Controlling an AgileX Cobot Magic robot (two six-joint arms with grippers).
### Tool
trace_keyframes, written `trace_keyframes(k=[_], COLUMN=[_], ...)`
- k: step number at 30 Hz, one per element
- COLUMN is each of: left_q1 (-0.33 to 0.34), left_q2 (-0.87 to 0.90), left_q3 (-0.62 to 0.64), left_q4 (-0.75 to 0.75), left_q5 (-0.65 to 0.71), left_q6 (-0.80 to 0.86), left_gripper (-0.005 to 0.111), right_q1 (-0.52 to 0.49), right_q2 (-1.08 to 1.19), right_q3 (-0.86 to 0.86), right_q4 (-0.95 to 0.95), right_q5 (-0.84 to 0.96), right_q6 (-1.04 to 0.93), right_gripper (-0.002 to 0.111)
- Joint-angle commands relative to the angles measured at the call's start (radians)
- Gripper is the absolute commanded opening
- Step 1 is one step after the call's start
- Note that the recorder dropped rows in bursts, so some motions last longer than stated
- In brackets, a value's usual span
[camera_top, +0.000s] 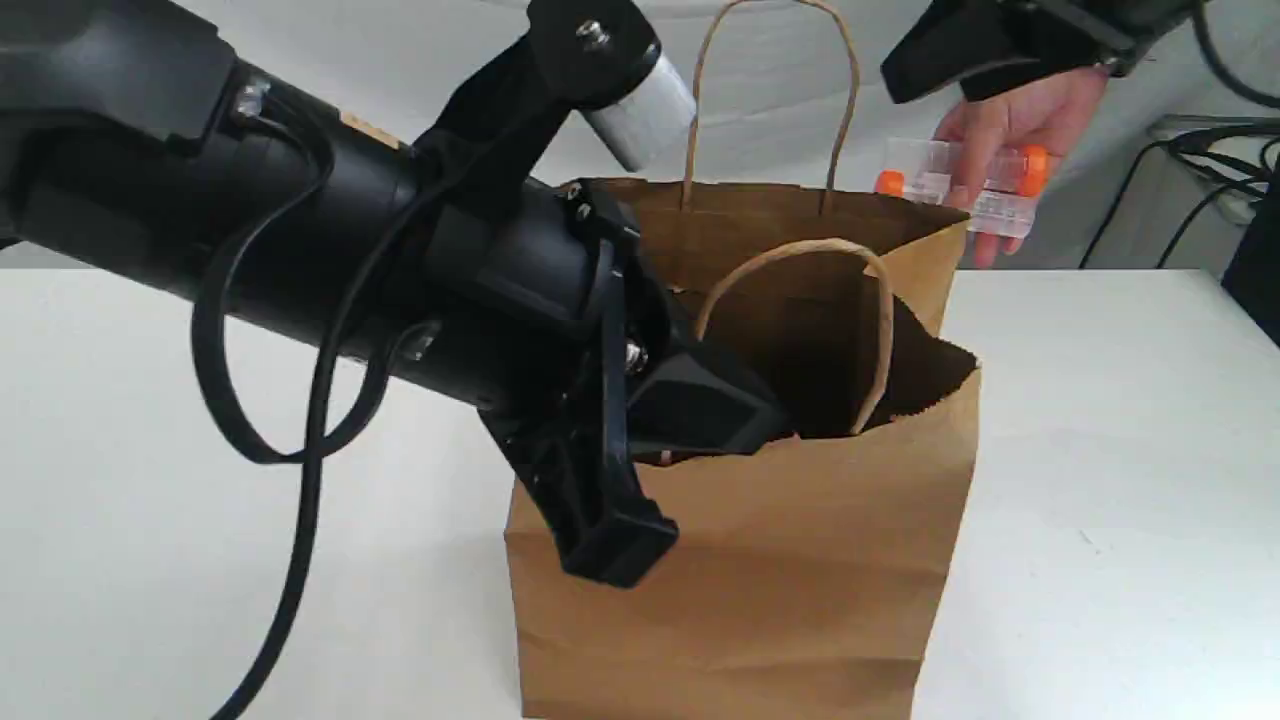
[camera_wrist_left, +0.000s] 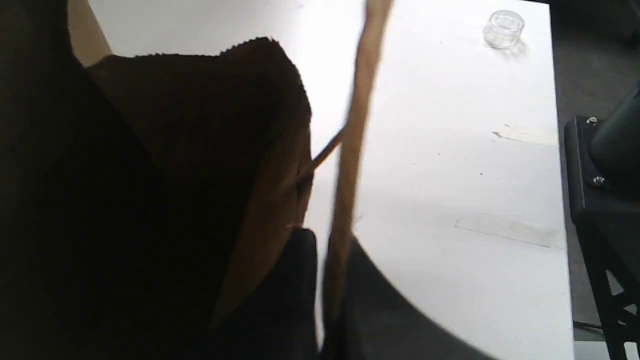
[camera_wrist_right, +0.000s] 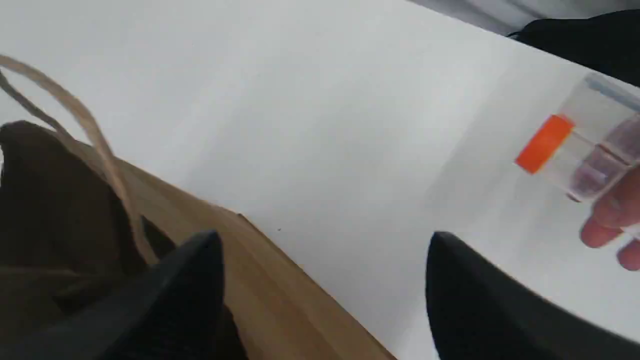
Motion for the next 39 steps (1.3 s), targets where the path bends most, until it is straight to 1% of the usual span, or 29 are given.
trace_keyframes(k=[1, 3, 5, 11, 14, 18, 20, 24, 29, 39], left_q1=[0.003, 0.003, 0.003, 0.003, 0.003, 0.003, 0.003, 0.003, 0.003, 0.003], left_q2=[-0.008, -0.008, -0.008, -0.008, -0.008, -0.008, -0.008, -0.008, -0.008, -0.008], left_q3=[-0.004, -0.004, -0.004, -0.004, -0.004, -0.004, -0.004, -0.004, -0.004, -0.004], left_q4=[-0.008, -0.008, -0.008, -0.008, -0.008, -0.008, -0.008, -0.008, -0.008, -0.023], left_q5=[-0.003, -0.003, -0.003, -0.003, -0.003, -0.003, -0.003, -0.003, -0.003, -0.004], left_q6=[-0.012, -0.012, -0.012, -0.012, -0.012, -0.012, -0.012, -0.012, -0.012, -0.012], left_gripper=[0.000, 0.000, 0.000, 0.000, 0.000, 0.000, 0.000, 0.000, 0.000, 0.000], right_q1=[0.031, 0.035, 0.035, 0.035, 0.035, 0.035, 0.049, 0.077, 0.104, 0.104], right_q2=[-0.005, -0.005, -0.005, -0.066, -0.108, -0.117, -0.115, -0.115, -0.115, -0.035], right_q3=[-0.010, -0.010, -0.010, 0.028, 0.087, 0.137, 0.154, 0.157, 0.157, 0.159], right_q4=[-0.122, -0.187, -0.186, -0.154, -0.152, -0.083, -0.093, -0.187, -0.178, -0.180], right_q5=[0.003, 0.003, 0.003, 0.003, 0.003, 0.003, 0.003, 0.003, 0.003, 0.000], right_q6=[-0.018, -0.003, 0.024, 0.003, -0.032, -0.079, -0.086, -0.089, -0.089, -0.087], right_gripper=[0.059, 0.059, 0.058, 0.052, 0.052, 0.052, 0.052, 0.052, 0.052, 0.052])
